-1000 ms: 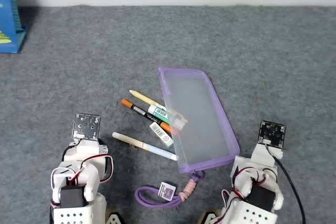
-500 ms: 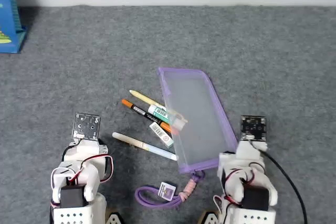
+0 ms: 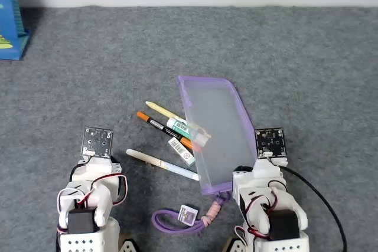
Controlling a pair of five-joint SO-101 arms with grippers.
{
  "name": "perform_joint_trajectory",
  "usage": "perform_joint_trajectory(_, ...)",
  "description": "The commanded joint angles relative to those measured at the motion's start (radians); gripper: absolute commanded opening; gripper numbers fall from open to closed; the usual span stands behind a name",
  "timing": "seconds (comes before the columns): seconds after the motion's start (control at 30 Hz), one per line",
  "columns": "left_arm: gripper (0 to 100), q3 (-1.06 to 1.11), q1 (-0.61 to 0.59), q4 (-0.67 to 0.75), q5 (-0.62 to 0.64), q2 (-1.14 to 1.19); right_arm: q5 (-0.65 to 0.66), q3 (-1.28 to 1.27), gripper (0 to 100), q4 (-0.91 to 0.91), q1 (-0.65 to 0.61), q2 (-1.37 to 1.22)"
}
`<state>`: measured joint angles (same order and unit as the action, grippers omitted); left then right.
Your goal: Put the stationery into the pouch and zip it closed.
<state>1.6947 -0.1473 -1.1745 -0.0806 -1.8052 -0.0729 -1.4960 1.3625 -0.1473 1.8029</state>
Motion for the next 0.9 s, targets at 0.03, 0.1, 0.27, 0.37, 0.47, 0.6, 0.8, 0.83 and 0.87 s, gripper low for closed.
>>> perform_joint_trajectory(0.03,1,-0.012,0.0,-0.005,-0.011,-0.008,-0.009,0.153,1.4,0.007,-0.002,-0.119)
perform_joint_trajectory(0.1,1,-0.012,0.0,-0.005,-0.011,-0.008,-0.011,0.23,1.4,0.013,-0.002,-0.232)
perform_joint_trajectory(0.27,1,-0.012,0.0,-0.005,-0.011,-0.008,-0.014,0.427,1.4,0.09,-0.051,-0.575)
perform_joint_trajectory(0.37,1,-0.012,0.0,-0.005,-0.011,-0.008,-0.015,0.499,1.4,0.105,-0.059,-0.742)
perform_joint_trajectory(0.47,1,-0.012,0.0,-0.005,-0.011,-0.008,-0.015,0.532,1.3,0.107,-0.059,-0.868)
perform_joint_trajectory(0.6,1,-0.012,0.0,-0.005,-0.011,-0.008,-0.006,0.535,1.3,0.082,-0.071,-0.989)
perform_joint_trajectory(0.8,1,-0.012,0.0,-0.005,-0.011,-0.008,-0.014,0.529,0.8,0.059,-0.231,-1.055)
perform_joint_trajectory(0.83,1,-0.012,0.0,-0.005,-0.011,-0.008,-0.014,0.526,0.8,0.053,-0.257,-1.061)
perform_joint_trajectory(0.87,1,-0.012,0.0,-0.005,-0.011,-0.008,-0.014,0.52,0.8,0.035,-0.277,-1.064)
